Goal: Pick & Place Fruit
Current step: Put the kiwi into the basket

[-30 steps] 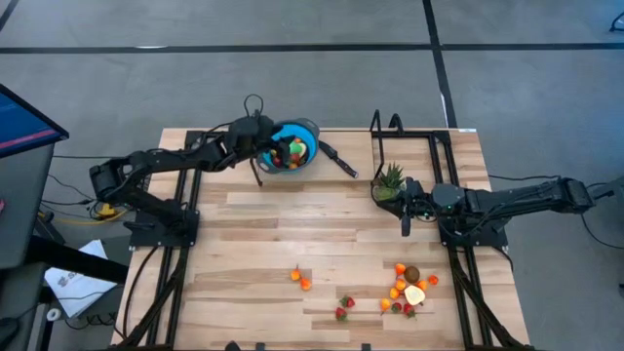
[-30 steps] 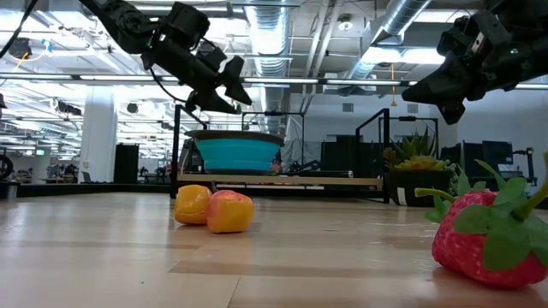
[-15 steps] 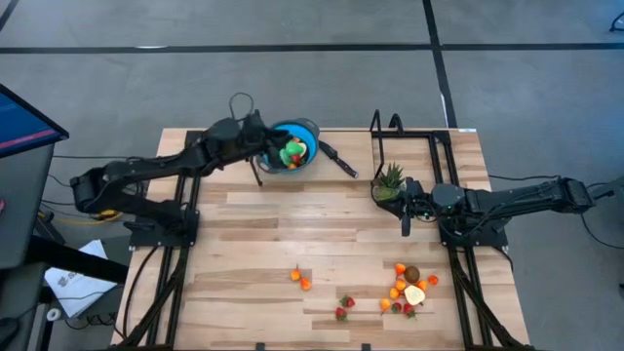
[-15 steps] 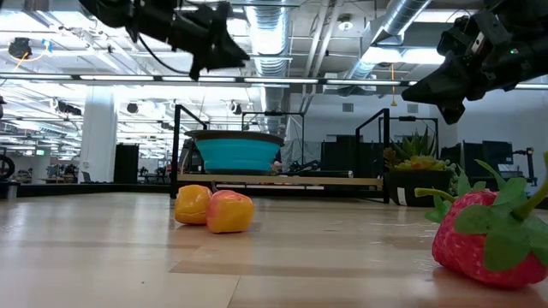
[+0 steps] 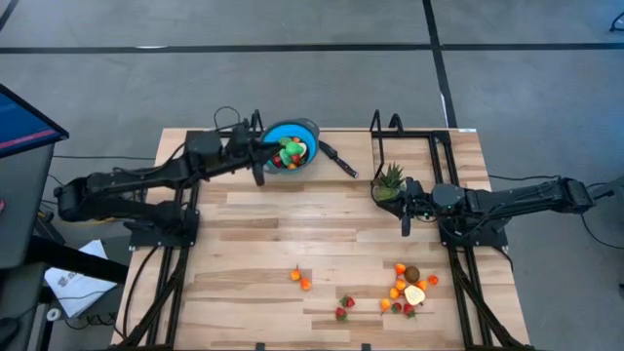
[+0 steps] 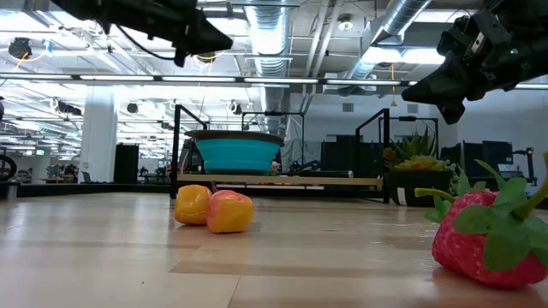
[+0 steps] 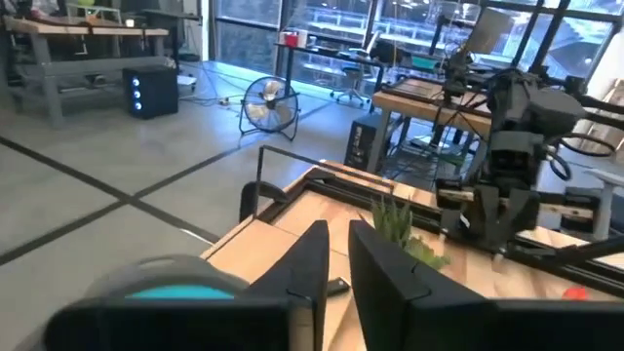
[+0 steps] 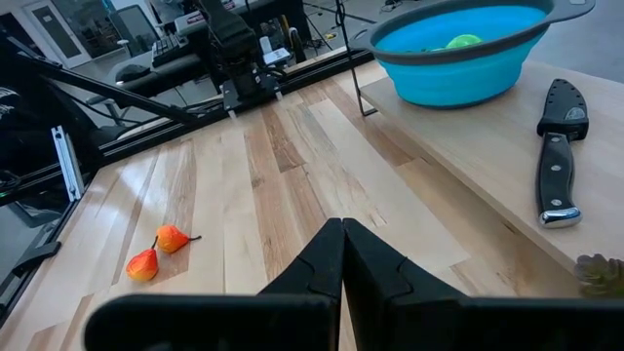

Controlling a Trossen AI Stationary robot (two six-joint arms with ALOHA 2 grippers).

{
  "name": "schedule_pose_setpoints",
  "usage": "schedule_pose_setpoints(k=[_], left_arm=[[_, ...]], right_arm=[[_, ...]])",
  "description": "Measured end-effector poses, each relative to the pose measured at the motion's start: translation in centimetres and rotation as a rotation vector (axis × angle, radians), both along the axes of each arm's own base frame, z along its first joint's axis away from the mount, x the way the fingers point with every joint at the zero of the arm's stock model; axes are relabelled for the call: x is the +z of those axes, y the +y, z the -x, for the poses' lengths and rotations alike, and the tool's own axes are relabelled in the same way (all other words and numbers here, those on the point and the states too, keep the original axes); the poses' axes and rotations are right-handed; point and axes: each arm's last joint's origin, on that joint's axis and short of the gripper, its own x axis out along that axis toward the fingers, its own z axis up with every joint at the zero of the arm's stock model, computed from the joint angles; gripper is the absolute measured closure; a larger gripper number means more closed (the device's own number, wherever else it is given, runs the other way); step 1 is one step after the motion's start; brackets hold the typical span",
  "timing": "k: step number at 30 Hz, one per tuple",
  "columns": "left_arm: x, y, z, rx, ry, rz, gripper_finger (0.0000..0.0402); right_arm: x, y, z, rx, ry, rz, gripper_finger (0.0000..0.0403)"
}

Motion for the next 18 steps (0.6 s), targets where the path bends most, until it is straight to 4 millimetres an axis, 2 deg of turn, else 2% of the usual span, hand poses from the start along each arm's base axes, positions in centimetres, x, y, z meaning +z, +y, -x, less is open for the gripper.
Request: schedule_pose_setpoints(k=[10,18], left_arm=[[-3.0,-3.1,3.7,-0.088,-0.023,0.000,0.0398],[-4.6,-5.6,4.9,-0.244,-0.057,-0.016,0.0397]], right_arm=[[0.0,0.0,0.0,0.000,0.000,0.000,0.0401],[0.0,0.0,0.0,0.000,0.000,0.000,0.0401]])
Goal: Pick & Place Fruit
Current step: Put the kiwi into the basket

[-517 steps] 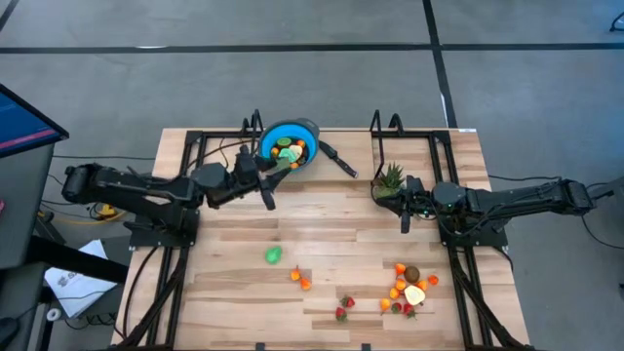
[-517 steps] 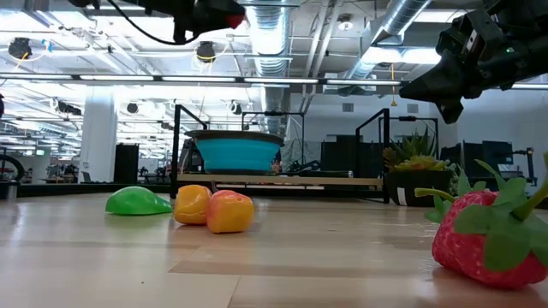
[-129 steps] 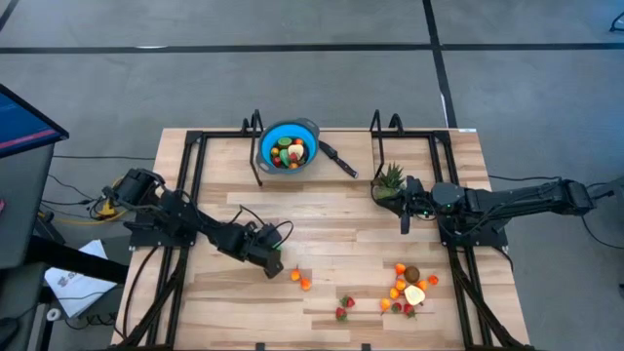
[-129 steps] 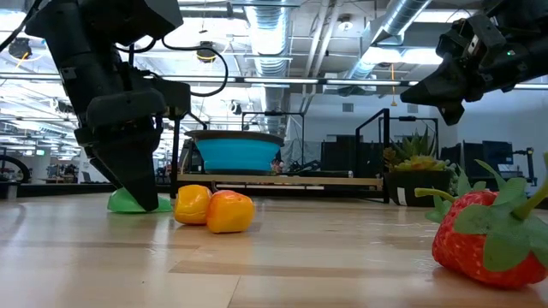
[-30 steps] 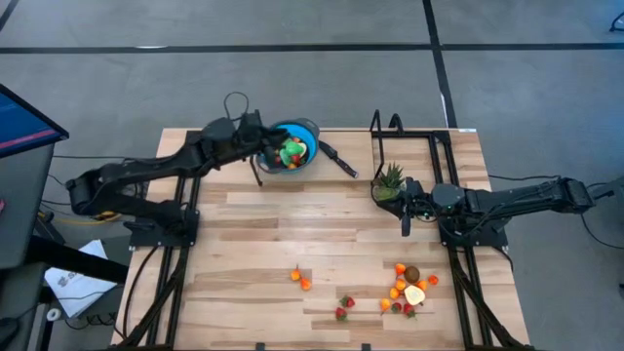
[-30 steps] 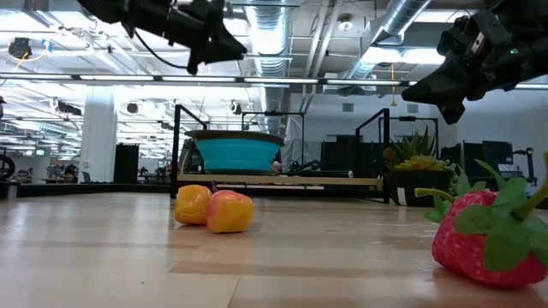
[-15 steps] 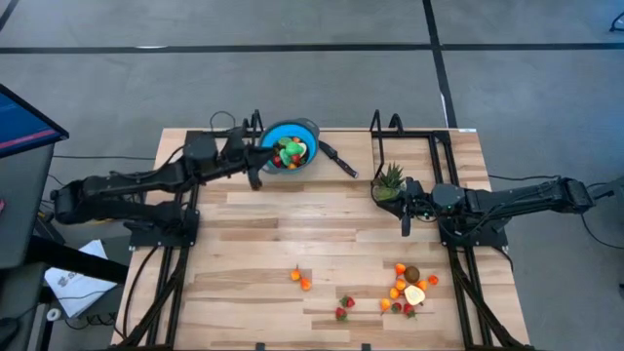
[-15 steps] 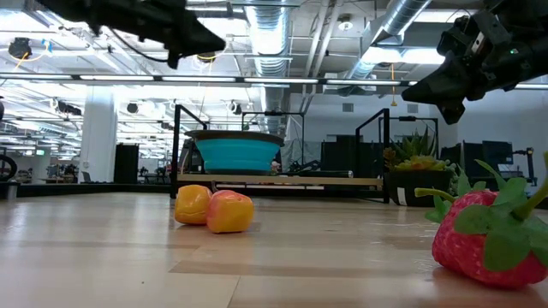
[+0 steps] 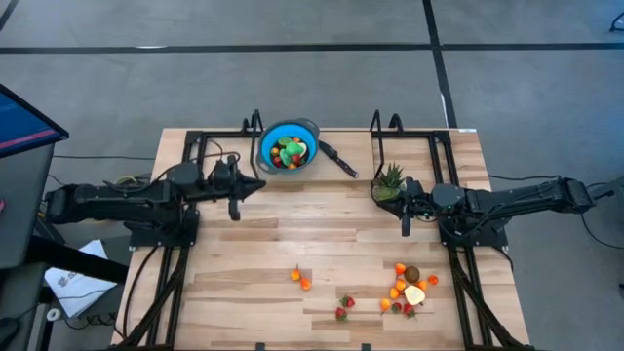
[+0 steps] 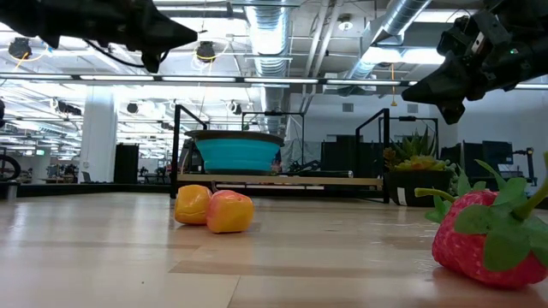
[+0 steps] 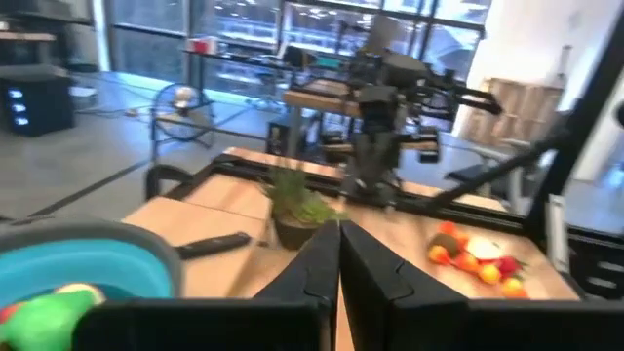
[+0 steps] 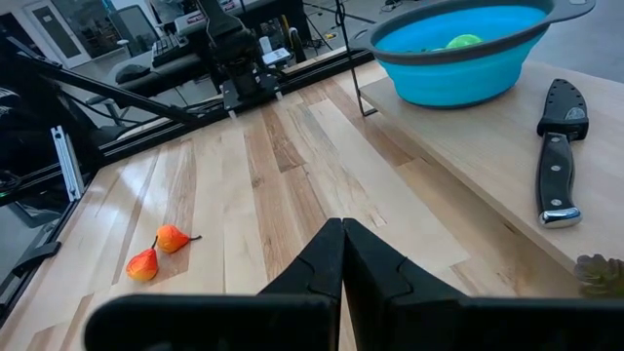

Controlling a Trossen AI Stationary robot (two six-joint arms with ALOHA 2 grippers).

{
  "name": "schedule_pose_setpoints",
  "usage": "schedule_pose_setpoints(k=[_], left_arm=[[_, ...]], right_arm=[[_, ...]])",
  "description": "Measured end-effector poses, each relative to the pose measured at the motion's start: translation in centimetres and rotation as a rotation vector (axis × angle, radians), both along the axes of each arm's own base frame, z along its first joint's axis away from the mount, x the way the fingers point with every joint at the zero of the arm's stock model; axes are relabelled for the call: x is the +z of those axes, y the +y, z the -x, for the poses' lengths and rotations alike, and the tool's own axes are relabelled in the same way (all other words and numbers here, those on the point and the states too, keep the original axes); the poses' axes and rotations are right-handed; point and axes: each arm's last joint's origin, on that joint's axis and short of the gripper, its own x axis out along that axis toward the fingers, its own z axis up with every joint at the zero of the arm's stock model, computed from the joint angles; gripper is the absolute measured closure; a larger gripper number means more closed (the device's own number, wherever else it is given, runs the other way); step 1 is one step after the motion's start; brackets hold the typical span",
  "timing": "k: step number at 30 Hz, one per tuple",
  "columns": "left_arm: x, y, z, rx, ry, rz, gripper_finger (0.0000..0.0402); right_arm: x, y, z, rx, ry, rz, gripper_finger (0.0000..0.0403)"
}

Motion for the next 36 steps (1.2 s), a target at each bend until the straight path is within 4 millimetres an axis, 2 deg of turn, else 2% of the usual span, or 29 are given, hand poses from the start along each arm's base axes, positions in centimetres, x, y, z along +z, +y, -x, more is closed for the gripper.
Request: schedule_pose_setpoints(k=[12,22,28,36], left_arm=[[-1.7,-2.1,-0.1,-0.129,-0.051,-0.077,0.0398],[-1.8,-2.3,-0.1,-0.134,-0.035,-0.212,0.0394],[-1.6,-2.3,0.0,-0.141,-0.062,-0.084,0.0393],[-0.7,-3.1,0.7,-0.321,-0.138,-0.042,0.0393]], right_arm=[[0.0,0.0,0.0,0.000,0.000,0.001,0.0401],[0.0,0.0,0.0,0.000,0.000,0.000,0.0401],[0.5,0.0,-0.1,-0.001,-0.057,-0.004,0.0401],[1.6,0.0,-0.3,-0.001,-0.172,-0.009,0.0401]])
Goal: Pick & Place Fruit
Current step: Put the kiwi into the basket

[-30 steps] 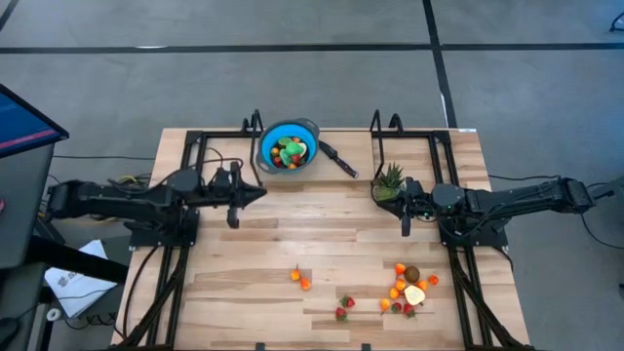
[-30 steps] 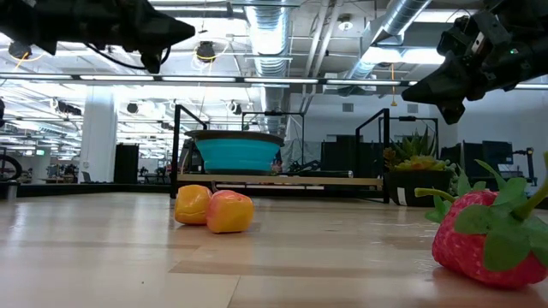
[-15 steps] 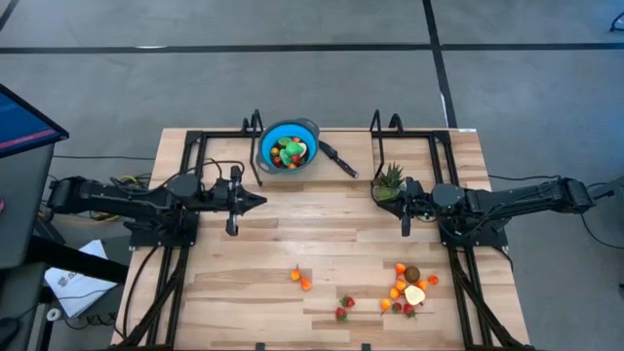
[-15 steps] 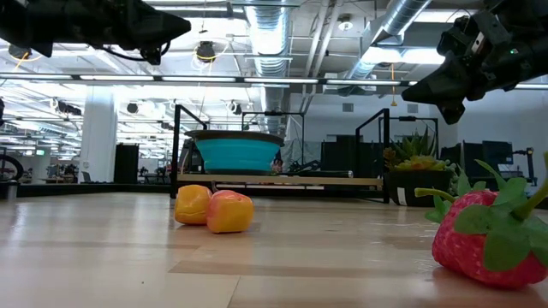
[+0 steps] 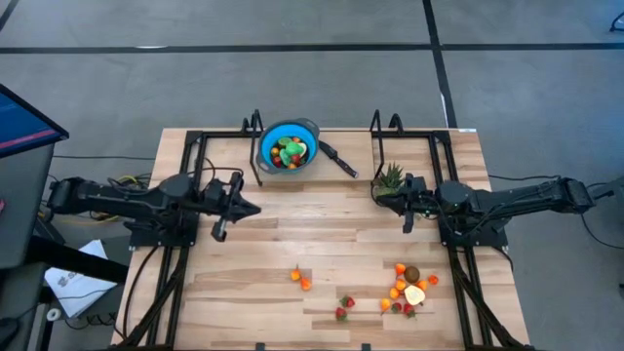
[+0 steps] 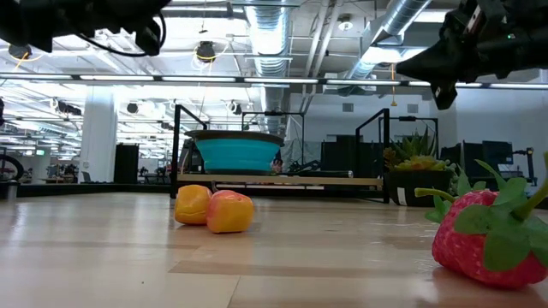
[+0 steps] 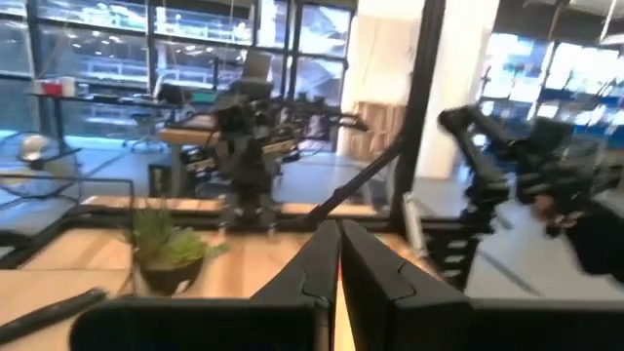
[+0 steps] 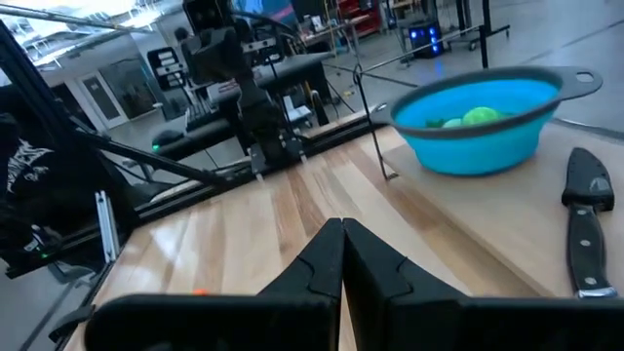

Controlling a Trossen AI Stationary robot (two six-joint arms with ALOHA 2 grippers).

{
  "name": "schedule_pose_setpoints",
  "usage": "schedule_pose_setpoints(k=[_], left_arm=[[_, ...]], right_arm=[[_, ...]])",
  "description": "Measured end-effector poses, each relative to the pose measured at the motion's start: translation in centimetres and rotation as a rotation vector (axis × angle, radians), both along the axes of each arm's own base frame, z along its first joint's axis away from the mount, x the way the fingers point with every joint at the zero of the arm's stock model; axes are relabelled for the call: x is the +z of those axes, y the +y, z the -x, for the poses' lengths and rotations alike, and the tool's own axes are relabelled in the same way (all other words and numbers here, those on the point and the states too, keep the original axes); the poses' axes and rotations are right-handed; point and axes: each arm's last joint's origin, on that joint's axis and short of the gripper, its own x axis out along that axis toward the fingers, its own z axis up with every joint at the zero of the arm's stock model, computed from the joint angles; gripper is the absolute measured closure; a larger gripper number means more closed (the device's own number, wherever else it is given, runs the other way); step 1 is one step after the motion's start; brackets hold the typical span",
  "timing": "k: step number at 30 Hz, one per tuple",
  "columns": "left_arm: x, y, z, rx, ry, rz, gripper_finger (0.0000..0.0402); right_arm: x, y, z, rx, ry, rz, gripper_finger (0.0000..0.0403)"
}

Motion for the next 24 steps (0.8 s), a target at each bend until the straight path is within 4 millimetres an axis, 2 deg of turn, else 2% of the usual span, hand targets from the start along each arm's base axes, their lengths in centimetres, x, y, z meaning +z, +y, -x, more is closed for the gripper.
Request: schedule_pose_setpoints(k=[7,14,18,24], left_arm=[[0.4,-0.5,0.4,-0.035,-0.028,0.003,0.0393],[0.4,-0.5,0.4,-0.025,-0.030,0.001,0.0393],[0.4,-0.4,0.4,-0.005,-0.034,0.004,0.0393],[0.4,-0.4,0.4,-0.002,-0.036,0.004,0.0393]], right_arm=[[0.1,0.0,0.0,0.001,0.001,-0.005,0.0401],[2.1,0.4,-0.5,0.022,-0.032,-0.026,0.0402],[2.8,0.8,-1.2,0.045,0.026,-0.022,0.0402],[3.4,1.5,-2.8,0.064,0.213,-0.071,0.0403]])
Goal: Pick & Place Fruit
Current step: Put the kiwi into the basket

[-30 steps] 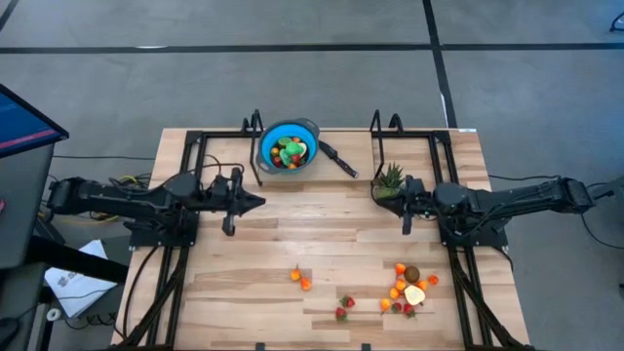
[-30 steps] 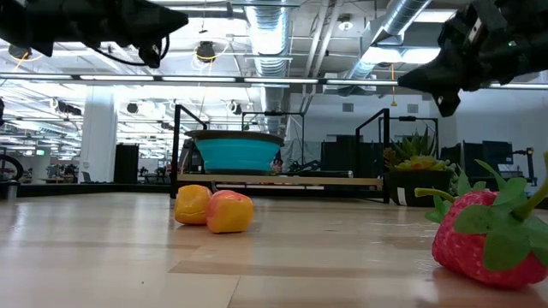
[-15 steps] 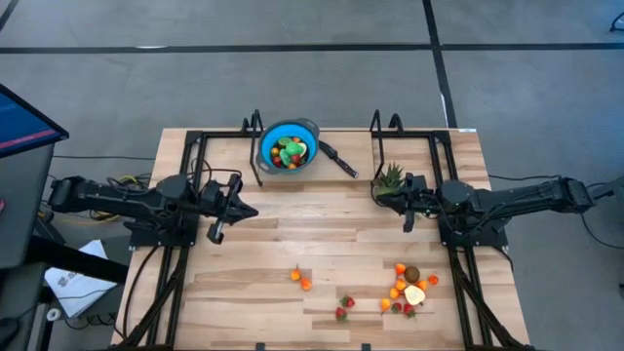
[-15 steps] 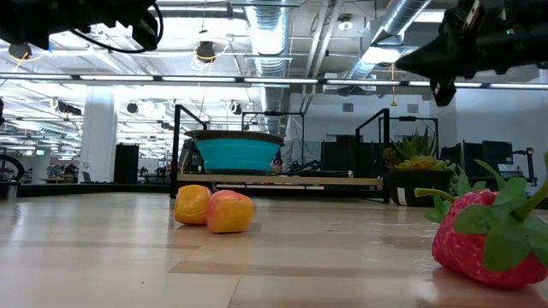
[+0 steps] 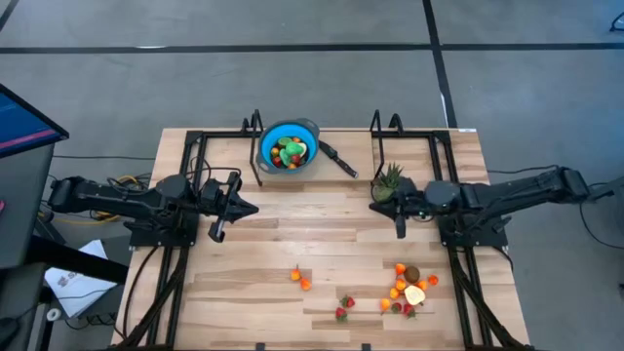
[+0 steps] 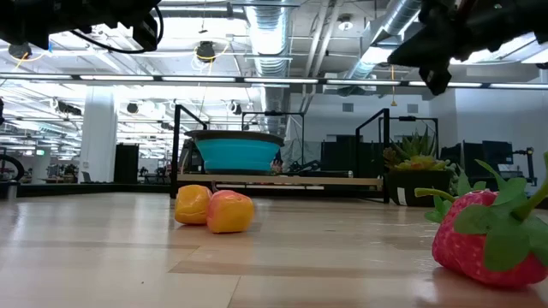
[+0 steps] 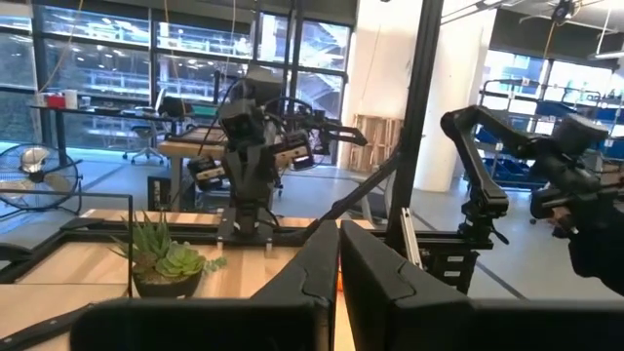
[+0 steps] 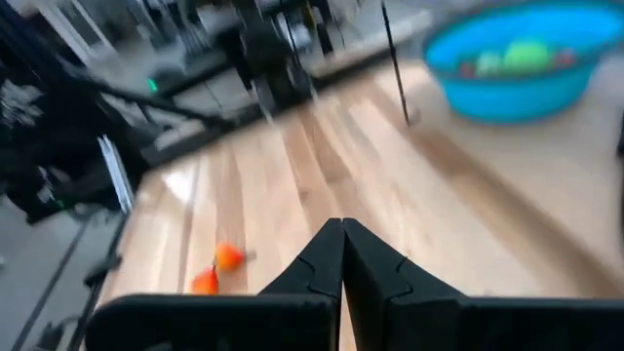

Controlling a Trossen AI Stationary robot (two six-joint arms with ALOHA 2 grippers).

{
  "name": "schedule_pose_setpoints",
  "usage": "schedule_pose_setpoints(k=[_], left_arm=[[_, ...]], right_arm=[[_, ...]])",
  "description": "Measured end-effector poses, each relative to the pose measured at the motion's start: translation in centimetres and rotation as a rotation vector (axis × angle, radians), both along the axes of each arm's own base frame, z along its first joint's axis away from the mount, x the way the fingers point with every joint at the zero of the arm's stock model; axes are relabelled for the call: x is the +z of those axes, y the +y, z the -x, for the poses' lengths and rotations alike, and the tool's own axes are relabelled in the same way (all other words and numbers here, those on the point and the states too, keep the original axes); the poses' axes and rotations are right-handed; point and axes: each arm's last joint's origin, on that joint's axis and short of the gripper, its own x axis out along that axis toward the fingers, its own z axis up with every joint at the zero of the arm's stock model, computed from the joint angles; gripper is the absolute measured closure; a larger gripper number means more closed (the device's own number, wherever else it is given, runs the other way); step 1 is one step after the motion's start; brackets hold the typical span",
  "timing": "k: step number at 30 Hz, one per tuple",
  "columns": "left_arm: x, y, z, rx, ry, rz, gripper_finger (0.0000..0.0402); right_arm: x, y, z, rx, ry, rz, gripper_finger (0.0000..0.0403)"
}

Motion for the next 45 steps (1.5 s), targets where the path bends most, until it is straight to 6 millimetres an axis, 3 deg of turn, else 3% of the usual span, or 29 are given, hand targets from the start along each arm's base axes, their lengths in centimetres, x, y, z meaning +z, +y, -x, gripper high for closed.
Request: schedule_pose_setpoints(k=[8,16,21,26,32,38,41,45], left_arm=[[0.0,0.0,0.0,0.000,0.001,0.000,0.0393],[0.0,0.0,0.0,-0.002,0.003,0.006,0.0393],[0.0,0.0,0.0,-0.002,0.001,0.005,0.0393],[0.0,0.0,0.0,0.000,-0.002,-0.005,0.0393],[0.0,0.0,0.0,0.000,-0.003,-0.007,0.0393],[0.0,0.0,0.0,0.000,-0.004,-0.008,0.0393],[0.0,0.0,0.0,0.000,-0.004,-0.008,0.0393],[0.0,0.0,0.0,0.000,-0.003,-0.008,0.0393]], right_arm=[[0.8,1.5,-2.2,-0.049,0.383,-0.145,0.0403],[2.3,4.8,-2.9,-0.040,0.656,-0.283,0.0403],[2.0,7.1,-2.0,-0.027,0.791,-0.332,0.0403],[1.1,9.0,0.4,-0.188,0.933,-0.436,0.0403],[0.1,10.6,2.9,-0.394,0.996,-0.561,0.0403],[-0.8,11.4,4.2,-0.492,1.010,-0.613,0.0401],[-0.8,11.5,4.3,-0.511,1.009,-0.623,0.0381],[-0.8,11.5,4.3,-0.500,1.009,-0.614,0.0322]])
